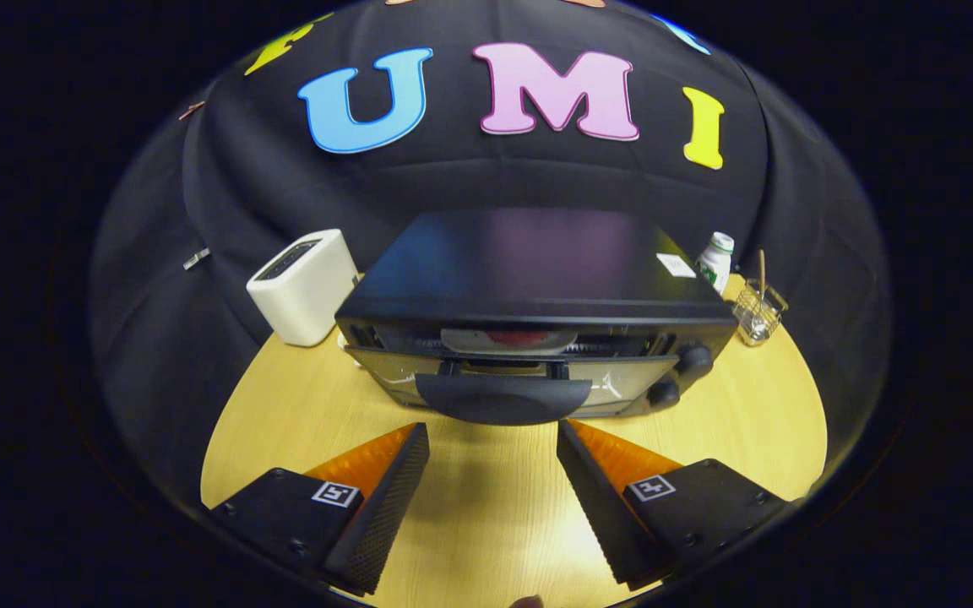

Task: Open the toaster oven, put the food inside, and close the toaster oven door.

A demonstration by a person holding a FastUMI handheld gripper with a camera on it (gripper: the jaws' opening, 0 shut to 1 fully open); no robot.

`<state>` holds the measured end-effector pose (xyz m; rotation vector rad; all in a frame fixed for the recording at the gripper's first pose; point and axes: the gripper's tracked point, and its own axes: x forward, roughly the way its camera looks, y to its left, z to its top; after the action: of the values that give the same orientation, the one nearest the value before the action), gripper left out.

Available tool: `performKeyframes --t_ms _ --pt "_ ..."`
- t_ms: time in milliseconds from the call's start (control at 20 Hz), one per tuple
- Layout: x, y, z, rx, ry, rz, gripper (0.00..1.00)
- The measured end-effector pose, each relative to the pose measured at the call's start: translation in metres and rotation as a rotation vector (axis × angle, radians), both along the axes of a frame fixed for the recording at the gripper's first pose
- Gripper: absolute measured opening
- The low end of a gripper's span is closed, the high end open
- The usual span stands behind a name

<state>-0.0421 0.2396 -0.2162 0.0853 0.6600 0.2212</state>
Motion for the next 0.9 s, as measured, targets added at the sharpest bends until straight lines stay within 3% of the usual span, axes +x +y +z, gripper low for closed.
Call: performKeyframes --t_ms 150,550,900 --pt "0.024 -0.006 0.036 -0.018 -0.122 0.008 0.99" --pt "0.026 -0.037 0.151 0.005 -0.435 -0.030 0.98" --pt "0.032 -0.086 0.232 0.025 -0.584 -0.094 0.98"
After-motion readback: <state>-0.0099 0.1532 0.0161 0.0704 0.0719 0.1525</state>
